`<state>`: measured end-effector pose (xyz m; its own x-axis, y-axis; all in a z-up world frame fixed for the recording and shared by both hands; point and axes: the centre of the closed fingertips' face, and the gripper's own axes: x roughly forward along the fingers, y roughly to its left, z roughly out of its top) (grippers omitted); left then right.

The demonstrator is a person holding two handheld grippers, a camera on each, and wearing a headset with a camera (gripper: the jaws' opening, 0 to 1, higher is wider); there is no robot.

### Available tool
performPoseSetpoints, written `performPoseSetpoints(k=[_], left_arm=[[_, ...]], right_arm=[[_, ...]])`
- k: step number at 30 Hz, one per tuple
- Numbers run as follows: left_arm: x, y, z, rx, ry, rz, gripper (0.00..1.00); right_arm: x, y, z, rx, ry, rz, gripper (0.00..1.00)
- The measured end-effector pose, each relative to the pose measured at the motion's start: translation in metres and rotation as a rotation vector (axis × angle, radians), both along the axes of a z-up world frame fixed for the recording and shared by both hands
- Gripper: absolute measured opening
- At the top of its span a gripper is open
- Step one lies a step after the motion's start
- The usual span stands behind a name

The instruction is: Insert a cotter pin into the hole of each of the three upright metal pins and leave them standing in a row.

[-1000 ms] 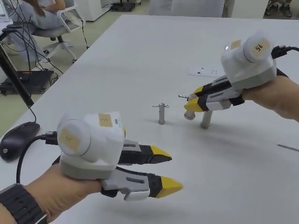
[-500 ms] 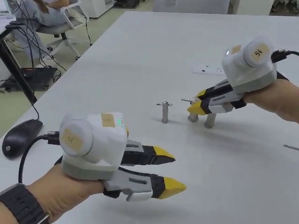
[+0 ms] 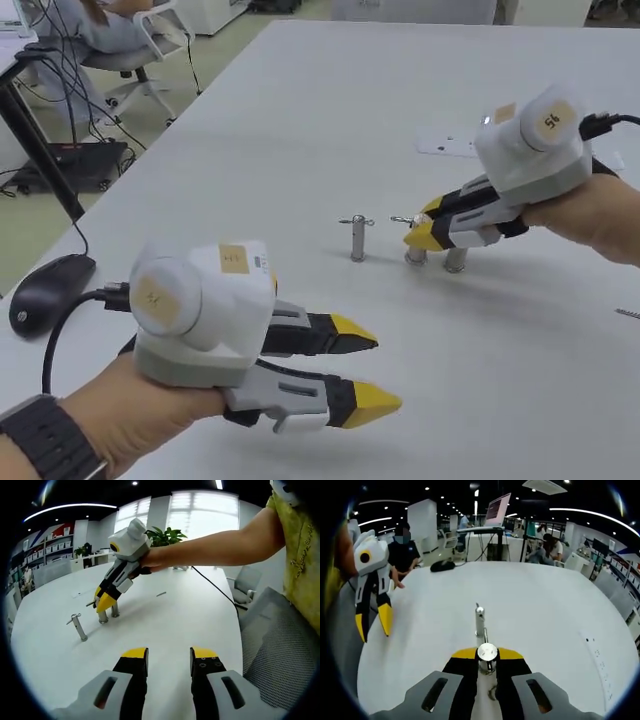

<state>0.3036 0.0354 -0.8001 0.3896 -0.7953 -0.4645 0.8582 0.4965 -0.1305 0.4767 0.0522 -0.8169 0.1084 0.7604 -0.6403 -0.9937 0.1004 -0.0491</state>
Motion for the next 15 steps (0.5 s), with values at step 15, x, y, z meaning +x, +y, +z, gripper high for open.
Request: performPoseSetpoints(k=[15], left_arm=[[0.0008, 0.0025, -0.0019, -0.002, 0.006, 0.006, 0.32]], right_arm=[[-0.0002, 0.0015, -0.0073, -0.014, 0.007, 0.000, 0.12]])
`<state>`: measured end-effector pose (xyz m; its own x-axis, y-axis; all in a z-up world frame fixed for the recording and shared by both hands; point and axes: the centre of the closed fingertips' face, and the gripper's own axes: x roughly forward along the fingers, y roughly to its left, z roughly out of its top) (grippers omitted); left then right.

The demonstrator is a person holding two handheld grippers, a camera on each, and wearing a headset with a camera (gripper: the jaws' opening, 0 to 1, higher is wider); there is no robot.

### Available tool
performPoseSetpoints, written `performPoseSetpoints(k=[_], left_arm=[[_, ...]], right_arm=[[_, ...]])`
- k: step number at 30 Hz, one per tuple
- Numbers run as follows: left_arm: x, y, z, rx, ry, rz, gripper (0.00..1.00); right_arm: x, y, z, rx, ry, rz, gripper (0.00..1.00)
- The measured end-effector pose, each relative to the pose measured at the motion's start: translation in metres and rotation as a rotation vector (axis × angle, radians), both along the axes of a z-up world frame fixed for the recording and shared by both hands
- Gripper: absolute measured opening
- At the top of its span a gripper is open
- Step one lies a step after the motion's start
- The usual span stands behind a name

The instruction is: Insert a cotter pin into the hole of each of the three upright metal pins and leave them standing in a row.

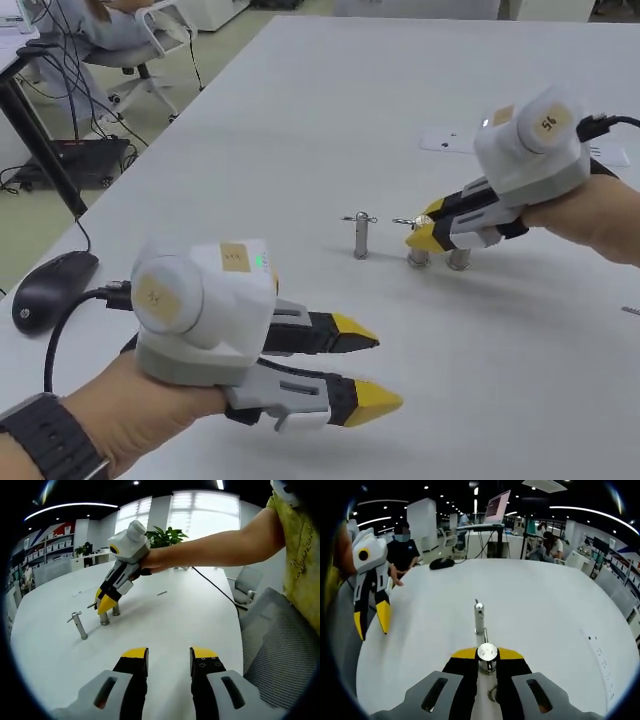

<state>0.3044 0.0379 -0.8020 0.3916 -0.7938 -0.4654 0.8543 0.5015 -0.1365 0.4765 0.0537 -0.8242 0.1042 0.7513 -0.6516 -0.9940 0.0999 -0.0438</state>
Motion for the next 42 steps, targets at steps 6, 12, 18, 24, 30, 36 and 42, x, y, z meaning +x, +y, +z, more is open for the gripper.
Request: performPoseSetpoints(k=[6, 12, 18, 24, 30, 36, 42], left_arm=[[0.000, 0.001, 0.000, -0.001, 0.001, 0.002, 0.32], [0.001, 0.001, -0.001, -0.001, 0.002, 0.004, 0.31], [0.002, 0.000, -0.001, -0.003, 0.002, 0.003, 0.31], [0.002, 0.000, 0.000, -0.003, 0.002, 0.003, 0.31], [0.001, 0.000, 0.000, -0.004, 0.003, 0.003, 0.31], [0.001, 0.001, -0.001, -0.003, 0.005, 0.003, 0.31], [0.000, 0.000, -0.001, -0.004, 0.007, 0.001, 0.31]], right_arm=[[0.000, 0.001, -0.001, -0.006, -0.001, 0.004, 0.13], [-0.001, 0.001, -0.001, -0.003, 0.008, 0.000, 0.13], [0.000, 0.000, -0.001, -0.003, 0.014, -0.009, 0.14], [0.000, 0.001, 0.000, -0.001, 0.011, -0.004, 0.14], [0.003, 0.001, 0.001, 0.004, 0.010, -0.008, 0.19], [0.002, -0.001, 0.004, 0.018, 0.015, -0.011, 0.26], [0.004, -0.005, 0.014, 0.046, -0.001, -0.025, 0.32]])
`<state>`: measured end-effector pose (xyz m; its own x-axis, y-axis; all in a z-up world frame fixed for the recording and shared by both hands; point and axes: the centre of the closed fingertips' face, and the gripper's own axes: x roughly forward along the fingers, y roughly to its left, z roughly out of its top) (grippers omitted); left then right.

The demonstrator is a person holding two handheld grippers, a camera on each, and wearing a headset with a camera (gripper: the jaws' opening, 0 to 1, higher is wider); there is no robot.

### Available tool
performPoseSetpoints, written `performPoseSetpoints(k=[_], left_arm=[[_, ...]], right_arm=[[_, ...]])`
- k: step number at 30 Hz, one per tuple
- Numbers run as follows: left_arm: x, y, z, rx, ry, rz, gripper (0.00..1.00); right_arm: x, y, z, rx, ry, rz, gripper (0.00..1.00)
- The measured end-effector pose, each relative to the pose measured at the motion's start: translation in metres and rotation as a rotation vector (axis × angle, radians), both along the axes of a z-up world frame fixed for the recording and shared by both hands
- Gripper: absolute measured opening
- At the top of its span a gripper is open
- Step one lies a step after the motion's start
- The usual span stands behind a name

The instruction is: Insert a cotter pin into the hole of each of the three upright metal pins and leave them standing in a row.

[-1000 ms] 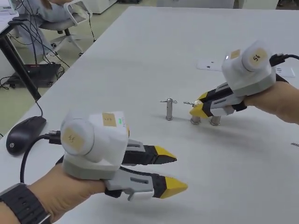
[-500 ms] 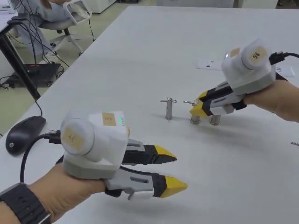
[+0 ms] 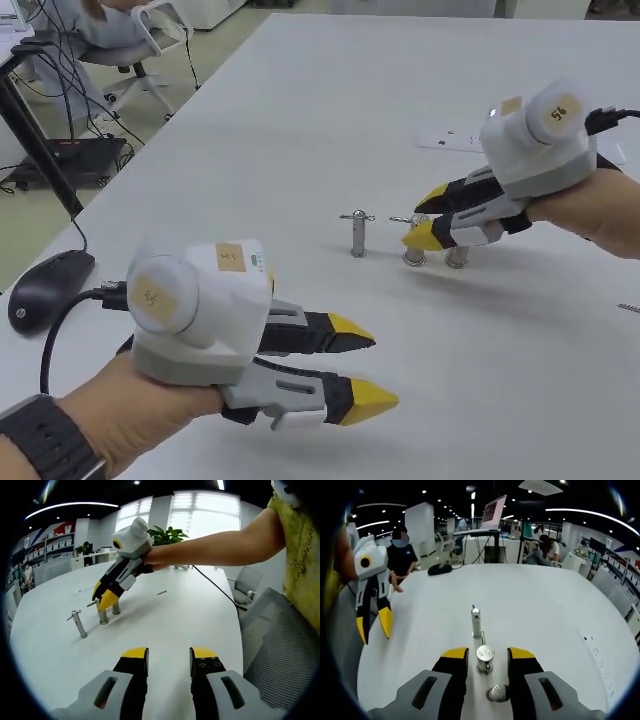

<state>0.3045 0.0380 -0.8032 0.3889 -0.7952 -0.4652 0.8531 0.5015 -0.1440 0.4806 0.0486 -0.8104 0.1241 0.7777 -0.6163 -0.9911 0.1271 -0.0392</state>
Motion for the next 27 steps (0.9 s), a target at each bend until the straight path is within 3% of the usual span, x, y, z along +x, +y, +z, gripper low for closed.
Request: performPoseSetpoints(k=[14, 21, 27], left_arm=[[-0.002, -0.004, 0.000, 0.001, 0.001, -0.011, 0.31], [-0.002, -0.006, 0.000, 0.002, 0.004, -0.015, 0.32], [-0.002, -0.007, -0.001, 0.005, 0.010, -0.020, 0.32]], right_arm=[[0.004, -0.037, 0.016, 0.064, -0.024, -0.069, 0.34], [0.009, -0.059, 0.010, 0.086, 0.000, -0.133, 0.34], [0.007, -0.056, 0.000, 0.099, 0.025, -0.150, 0.34]])
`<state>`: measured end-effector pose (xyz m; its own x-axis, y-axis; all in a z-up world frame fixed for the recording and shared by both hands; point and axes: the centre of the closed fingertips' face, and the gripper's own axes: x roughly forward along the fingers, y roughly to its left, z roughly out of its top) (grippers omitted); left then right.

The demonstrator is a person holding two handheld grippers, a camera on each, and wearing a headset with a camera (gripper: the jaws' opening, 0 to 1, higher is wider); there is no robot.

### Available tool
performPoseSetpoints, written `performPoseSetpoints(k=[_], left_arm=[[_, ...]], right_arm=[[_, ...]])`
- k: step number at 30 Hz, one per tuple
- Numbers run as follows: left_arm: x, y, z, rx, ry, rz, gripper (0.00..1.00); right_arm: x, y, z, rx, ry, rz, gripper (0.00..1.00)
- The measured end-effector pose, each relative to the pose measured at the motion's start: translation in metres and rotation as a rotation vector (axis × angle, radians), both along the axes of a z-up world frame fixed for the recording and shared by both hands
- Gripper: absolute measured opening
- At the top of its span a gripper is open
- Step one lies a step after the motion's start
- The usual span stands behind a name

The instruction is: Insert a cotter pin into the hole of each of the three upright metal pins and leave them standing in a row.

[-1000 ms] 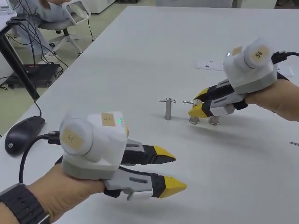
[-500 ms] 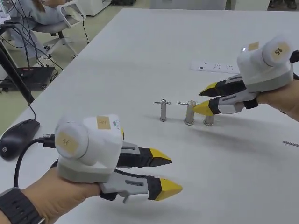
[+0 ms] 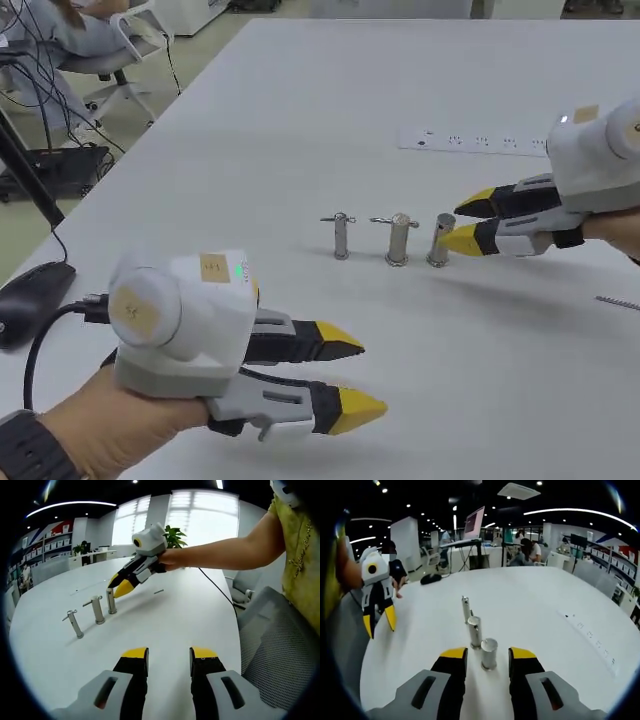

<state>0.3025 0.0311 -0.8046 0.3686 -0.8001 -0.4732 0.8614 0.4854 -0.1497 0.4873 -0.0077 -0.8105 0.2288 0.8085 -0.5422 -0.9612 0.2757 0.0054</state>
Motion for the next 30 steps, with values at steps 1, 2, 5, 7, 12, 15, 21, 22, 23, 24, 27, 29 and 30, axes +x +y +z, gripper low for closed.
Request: performPoseSetpoints(k=[1, 2, 5, 7, 12, 15, 21, 22, 23, 24, 27, 29, 30], left_arm=[[0.000, 0.000, 0.000, -0.001, 0.001, 0.000, 0.32], [0.001, 0.000, 0.000, -0.002, 0.002, 0.001, 0.32], [0.002, 0.001, 0.000, -0.002, 0.002, 0.004, 0.32], [0.002, 0.002, 0.001, -0.002, 0.002, 0.007, 0.32], [0.002, 0.004, -0.001, -0.001, 0.005, 0.011, 0.32], [0.003, 0.004, 0.000, -0.005, 0.007, 0.017, 0.33], [0.004, 0.005, 0.000, -0.006, 0.006, 0.028, 0.35], [0.004, 0.005, 0.000, -0.007, 0.009, 0.029, 0.36], [0.004, 0.005, 0.000, -0.007, 0.009, 0.029, 0.36], [0.004, 0.005, 0.000, -0.010, 0.008, 0.034, 0.38], [0.005, 0.007, 0.000, -0.011, 0.011, 0.047, 0.41], [0.007, 0.008, 0.001, -0.020, 0.016, 0.062, 0.46], [0.007, 0.009, 0.001, -0.020, 0.017, 0.065, 0.47]], right_arm=[[0.000, 0.002, -0.001, 0.001, -0.001, -0.002, 0.34], [0.000, 0.003, -0.002, 0.004, 0.000, -0.002, 0.33], [0.002, 0.006, -0.006, 0.010, 0.001, -0.005, 0.31], [0.003, 0.007, -0.006, 0.012, 0.004, -0.008, 0.30], [0.006, 0.010, -0.008, 0.021, 0.012, -0.012, 0.26], [0.005, 0.012, -0.009, 0.021, 0.014, -0.011, 0.25], [0.002, 0.013, -0.010, 0.020, 0.018, -0.012, 0.23], [0.002, 0.013, -0.010, 0.019, 0.016, -0.010, 0.23], [0.002, 0.013, -0.010, 0.019, 0.017, -0.010, 0.22], [0.003, 0.013, -0.010, 0.019, 0.015, -0.010, 0.22], [0.004, 0.013, -0.011, 0.018, 0.017, -0.011, 0.22], [0.003, 0.013, -0.010, 0.020, 0.017, -0.009, 0.22], [0.002, 0.013, -0.010, 0.018, 0.015, -0.010, 0.22]])
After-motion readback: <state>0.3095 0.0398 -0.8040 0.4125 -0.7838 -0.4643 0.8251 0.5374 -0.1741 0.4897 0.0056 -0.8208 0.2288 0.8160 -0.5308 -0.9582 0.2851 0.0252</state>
